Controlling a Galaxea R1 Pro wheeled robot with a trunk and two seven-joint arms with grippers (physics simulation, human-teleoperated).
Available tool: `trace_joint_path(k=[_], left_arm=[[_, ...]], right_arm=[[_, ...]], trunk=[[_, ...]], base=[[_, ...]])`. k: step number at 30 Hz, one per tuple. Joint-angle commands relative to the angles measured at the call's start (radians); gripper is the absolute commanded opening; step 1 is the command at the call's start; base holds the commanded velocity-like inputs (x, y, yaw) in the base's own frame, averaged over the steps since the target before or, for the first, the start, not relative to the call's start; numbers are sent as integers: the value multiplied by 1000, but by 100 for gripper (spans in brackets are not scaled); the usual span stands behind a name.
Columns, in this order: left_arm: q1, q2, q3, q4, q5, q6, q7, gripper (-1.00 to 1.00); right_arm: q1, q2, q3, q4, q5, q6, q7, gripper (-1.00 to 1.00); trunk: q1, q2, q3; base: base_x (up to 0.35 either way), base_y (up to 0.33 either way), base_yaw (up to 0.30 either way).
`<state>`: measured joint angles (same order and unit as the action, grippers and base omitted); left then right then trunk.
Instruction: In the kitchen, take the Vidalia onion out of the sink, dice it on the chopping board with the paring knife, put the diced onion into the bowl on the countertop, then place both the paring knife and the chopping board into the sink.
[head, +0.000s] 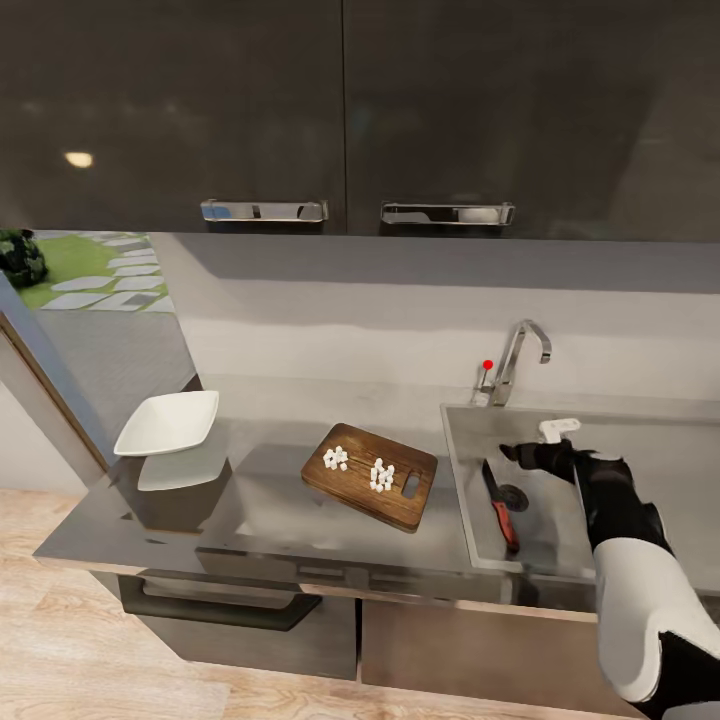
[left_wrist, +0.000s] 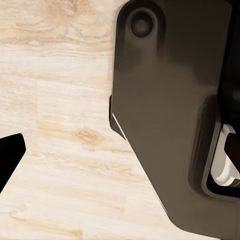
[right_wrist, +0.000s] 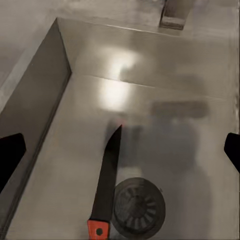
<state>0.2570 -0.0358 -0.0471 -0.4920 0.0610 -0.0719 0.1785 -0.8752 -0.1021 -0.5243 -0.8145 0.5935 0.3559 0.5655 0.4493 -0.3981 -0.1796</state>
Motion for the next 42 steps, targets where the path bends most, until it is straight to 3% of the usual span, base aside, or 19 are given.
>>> trace_joint_path(k=[1, 6, 9, 15, 24, 31, 40, 42], left_arm=[[0, 1, -5, -1, 6, -2, 6, 100], [-1, 0, -5, -1, 6, -2, 6, 100], [0, 0, -5, -1, 6, -2, 6, 100], [0, 1, -5, 1, 8, -2, 6, 100], [0, 2, -5, 6, 8, -2, 7, 100], [0, 2, -5, 12, 8, -2, 6, 100], [0, 1, -5, 12, 8, -2, 6, 100], [0, 1, -5, 12, 8, -2, 6, 100]], right_arm=[[19, 17, -3, -52, 9, 2, 11, 100], [179, 151, -5, -407, 14, 7, 51, 100], [204, 177, -4, -461, 25, 24, 62, 100], [211, 189, -5, -470, 30, 121, 65, 100], [211, 188, -6, -408, 29, 129, 64, 100], [211, 181, -31, -364, 29, 131, 62, 100], [211, 180, -36, -352, 28, 132, 56, 100], [211, 180, -53, -343, 28, 132, 56, 100]], trunk=[[1, -2, -2], [1, -2, -2], [1, -2, -2], [1, -2, -2], [1, -2, -2], [1, -2, -3], [1, -2, -11], [1, -2, -14]], base=[[0, 0, 0], [0, 0, 0], [0, 0, 0], [0, 62, 0], [-60, 257, 0], [-25, 273, 0], [183, 218, 0], [53, 48, 0]])
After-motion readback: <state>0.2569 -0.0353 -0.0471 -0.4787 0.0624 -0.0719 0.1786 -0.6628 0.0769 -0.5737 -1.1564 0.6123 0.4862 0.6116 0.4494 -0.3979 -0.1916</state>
